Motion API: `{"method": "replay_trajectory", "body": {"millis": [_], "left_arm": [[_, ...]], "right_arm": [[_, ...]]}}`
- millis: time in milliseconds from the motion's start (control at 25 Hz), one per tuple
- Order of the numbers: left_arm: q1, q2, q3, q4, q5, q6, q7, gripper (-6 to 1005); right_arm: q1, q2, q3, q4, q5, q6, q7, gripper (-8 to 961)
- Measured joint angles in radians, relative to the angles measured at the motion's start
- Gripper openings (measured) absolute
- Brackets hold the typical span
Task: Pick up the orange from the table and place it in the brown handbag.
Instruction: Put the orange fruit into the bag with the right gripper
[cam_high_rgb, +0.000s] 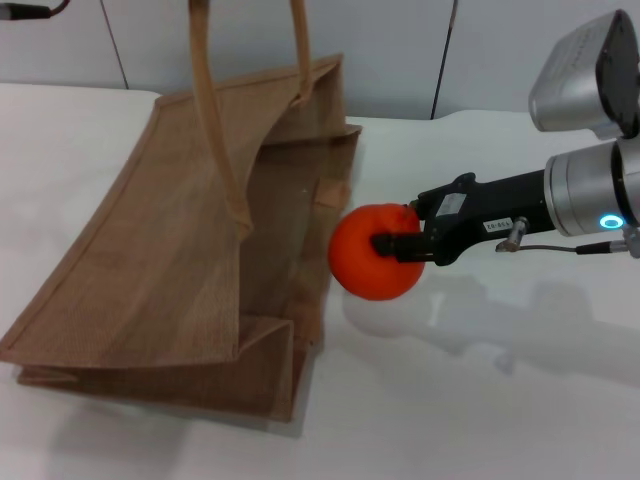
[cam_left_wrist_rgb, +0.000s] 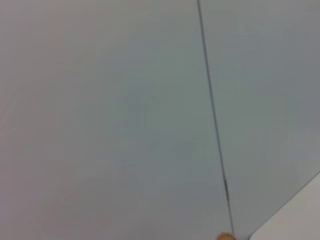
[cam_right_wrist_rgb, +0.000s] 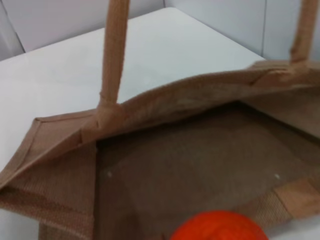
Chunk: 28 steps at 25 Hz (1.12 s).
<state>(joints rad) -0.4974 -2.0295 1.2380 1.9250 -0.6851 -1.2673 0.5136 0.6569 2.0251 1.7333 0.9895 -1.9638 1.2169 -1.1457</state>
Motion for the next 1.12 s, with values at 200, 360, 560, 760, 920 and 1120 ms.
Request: {"method": "replay_trajectory", "body": {"millis": [200,360,560,760,920,1120], "left_arm": [[-0.002,0.000,0.000,0.003,-0.026,0.002,0.007,121],[-0.009,-0.001,0.011,0.003,-0.026,0.000,0.006,121],[-0.015,-0.003,0.051,0.009,-0.026,0.008,0.004,121],[-0.022,-0.003,0.054,0.013,-0.033,0.008,-0.001,121],[-0.029,-0.003,0.056,0.014,-0.048,0.009,-0.001,121],[-0.034,-0.003,0.063,0.016,-0.060,0.009,-0.001,121]], "right_arm": [[0.011,-0.001,-0.001,-0.002,0.055,-0.021,-0.040,451],[0.035,-0.001,-0.002,-0.024,0.121,-0.044,-0.085,418],[0.094,0.001,-0.005,-0.157,0.200,-0.069,-0.179,373],[0.177,0.001,-0.006,-0.351,0.279,-0.092,-0.292,336],[0.195,0.001,-0.006,-0.409,0.291,-0.130,-0.329,298],[0.200,0.002,-0.005,-0.430,0.322,-0.177,-0.386,248]]}}
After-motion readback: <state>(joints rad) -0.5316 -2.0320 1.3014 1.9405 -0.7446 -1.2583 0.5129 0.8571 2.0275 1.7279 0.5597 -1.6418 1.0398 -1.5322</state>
